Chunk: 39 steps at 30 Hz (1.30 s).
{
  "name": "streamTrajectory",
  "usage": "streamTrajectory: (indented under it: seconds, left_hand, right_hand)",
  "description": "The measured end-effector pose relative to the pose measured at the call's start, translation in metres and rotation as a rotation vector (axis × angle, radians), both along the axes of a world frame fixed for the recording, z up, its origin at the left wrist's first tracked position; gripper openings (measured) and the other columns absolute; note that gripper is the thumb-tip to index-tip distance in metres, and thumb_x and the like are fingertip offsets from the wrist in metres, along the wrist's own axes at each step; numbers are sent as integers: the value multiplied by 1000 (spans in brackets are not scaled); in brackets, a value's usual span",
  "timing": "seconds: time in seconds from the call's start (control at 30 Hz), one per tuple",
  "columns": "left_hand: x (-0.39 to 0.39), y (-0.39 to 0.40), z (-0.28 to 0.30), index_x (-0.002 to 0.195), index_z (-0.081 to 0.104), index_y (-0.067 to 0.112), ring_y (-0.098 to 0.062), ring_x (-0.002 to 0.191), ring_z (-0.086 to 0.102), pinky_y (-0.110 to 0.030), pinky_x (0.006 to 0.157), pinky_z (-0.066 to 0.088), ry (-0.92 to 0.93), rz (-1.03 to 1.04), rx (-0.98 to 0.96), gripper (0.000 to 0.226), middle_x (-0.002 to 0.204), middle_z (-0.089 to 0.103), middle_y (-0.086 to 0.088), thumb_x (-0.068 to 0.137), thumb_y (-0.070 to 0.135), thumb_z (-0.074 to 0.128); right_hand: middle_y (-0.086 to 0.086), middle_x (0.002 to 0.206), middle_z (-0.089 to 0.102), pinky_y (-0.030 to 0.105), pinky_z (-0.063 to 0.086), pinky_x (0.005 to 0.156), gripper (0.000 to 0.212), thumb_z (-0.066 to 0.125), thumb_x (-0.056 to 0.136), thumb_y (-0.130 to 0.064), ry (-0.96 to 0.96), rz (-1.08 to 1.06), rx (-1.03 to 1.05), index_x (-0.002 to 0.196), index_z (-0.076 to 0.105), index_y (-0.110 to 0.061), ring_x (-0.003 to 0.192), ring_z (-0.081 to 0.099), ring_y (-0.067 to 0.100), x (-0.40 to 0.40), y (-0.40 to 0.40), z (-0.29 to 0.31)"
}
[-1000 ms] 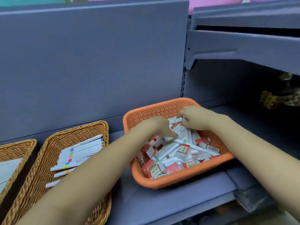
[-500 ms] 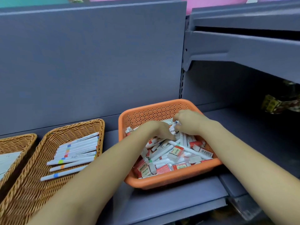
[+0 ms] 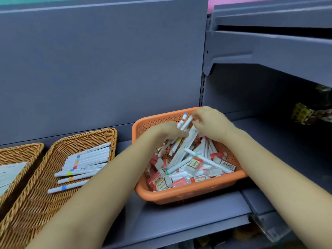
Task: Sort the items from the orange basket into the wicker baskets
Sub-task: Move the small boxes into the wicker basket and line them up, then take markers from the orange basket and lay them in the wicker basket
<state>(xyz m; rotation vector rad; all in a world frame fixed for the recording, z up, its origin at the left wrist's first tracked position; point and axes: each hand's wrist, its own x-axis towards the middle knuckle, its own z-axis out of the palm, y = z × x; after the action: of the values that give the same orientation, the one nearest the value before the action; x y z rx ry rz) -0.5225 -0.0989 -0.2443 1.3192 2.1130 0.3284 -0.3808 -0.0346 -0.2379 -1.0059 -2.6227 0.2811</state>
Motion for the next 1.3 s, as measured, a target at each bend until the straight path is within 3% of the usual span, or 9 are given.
streamTrajectory:
  seconds: [0.07, 0.17, 0.27, 0.47, 0.57, 0.7, 0.87, 1.07, 1.3]
  left_hand:
    - [-4, -2, 2, 109, 53, 11, -24, 85, 52, -35, 83, 45, -148, 116, 169, 29, 95, 56, -6, 94, 36, 56]
    - [-6, -3, 3, 93, 52, 16, -15, 71, 49, -30, 72, 44, -391, 263, 415, 15, 78, 52, 0, 93, 30, 59]
    - [-5, -5, 4, 75, 44, 16, -12, 60, 42, -24, 60, 41, -537, 361, 620, 28, 66, 44, 1, 89, 28, 65]
    - [0, -20, 21, 68, 44, 19, -16, 58, 45, -36, 67, 44, -706, 250, 838, 31, 54, 46, 7, 92, 29, 59]
    - [-1, -33, 32, 64, 43, 21, -15, 56, 42, -35, 64, 43, -686, 207, 937, 34, 55, 43, 8, 94, 27, 56]
    - [-9, -54, 51, 62, 42, 21, -10, 52, 41, -29, 60, 41, -674, 251, 1044, 36, 52, 41, 11, 95, 26, 55]
    - [-28, -89, 67, 62, 39, 20, -8, 50, 39, -28, 58, 39, -592, 318, 1125, 37, 51, 39, 12, 95, 23, 55]
    - [-63, -146, 71, 69, 42, 18, -10, 51, 42, -31, 60, 43, -355, 418, 1046, 30, 50, 43, 9, 93, 27, 58]
    - [-118, -215, 64, 74, 44, 18, -16, 61, 44, -31, 60, 39, 76, 330, 810, 25, 64, 47, 2, 92, 30, 56]
  right_hand:
    - [4, 117, 52, 32, 40, 80, 30, 42, 95, -21, 134, -37, -5, 122, 56, -15, 104, 54, 24, 0, -2, 4]
    - [3, 126, 52, 29, 39, 87, 33, 44, 96, -21, 189, -43, -1, 127, 53, -16, 111, 52, 20, 0, -5, 8]
    - [4, 122, 54, 31, 41, 88, 32, 44, 96, -21, 188, -27, -21, 126, 55, -15, 109, 53, 20, 0, -9, 10]
    - [5, 114, 61, 29, 45, 85, 30, 45, 94, -19, 147, 30, -48, 119, 61, -15, 103, 57, 19, -3, -12, 11]
    - [1, 118, 62, 27, 45, 92, 31, 46, 94, -22, 90, 103, -39, 121, 61, -18, 107, 58, 16, -6, -16, 15]
    - [-4, 122, 59, 16, 35, 81, 31, 45, 96, -28, 0, 208, -32, 123, 59, -21, 107, 56, 10, -16, -30, 27]
    - [-2, 120, 60, 24, 41, 92, 30, 46, 96, -27, -6, 308, -29, 121, 61, -19, 109, 55, 12, -37, -57, 43]
    - [-1, 119, 59, 25, 38, 94, 29, 47, 96, -29, -4, 357, -6, 121, 60, -21, 111, 53, 16, -74, -98, 51]
    - [0, 115, 61, 24, 39, 90, 27, 50, 94, -26, 35, 365, -61, 117, 61, -18, 108, 56, 15, -123, -153, 51]
